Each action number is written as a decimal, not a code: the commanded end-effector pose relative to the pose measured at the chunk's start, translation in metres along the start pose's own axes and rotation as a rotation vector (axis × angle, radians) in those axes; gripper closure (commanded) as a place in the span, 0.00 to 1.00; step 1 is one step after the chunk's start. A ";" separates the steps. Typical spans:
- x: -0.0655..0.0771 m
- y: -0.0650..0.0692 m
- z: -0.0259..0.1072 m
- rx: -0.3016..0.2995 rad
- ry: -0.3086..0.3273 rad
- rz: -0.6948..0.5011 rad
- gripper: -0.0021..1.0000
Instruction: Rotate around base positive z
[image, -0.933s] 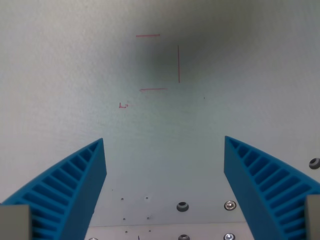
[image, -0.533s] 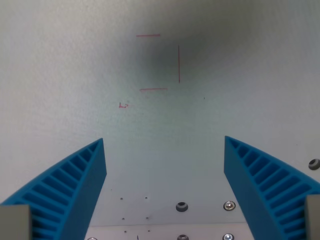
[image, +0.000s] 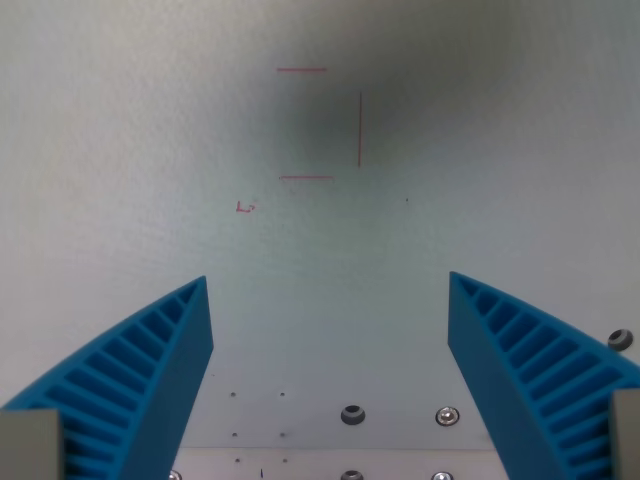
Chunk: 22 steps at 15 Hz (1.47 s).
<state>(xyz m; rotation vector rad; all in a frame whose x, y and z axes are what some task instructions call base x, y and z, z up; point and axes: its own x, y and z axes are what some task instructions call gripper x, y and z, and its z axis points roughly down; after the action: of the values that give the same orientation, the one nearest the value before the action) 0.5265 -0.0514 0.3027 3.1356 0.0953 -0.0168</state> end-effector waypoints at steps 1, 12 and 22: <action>0.000 0.000 -0.001 -0.002 0.004 -0.115 0.00; 0.000 0.000 -0.001 -0.003 0.004 -0.243 0.00; 0.000 0.000 -0.001 -0.005 0.005 -0.360 0.00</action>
<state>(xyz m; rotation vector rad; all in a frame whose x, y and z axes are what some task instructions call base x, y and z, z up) 0.5265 -0.0513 0.3027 3.1044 0.4535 -0.0179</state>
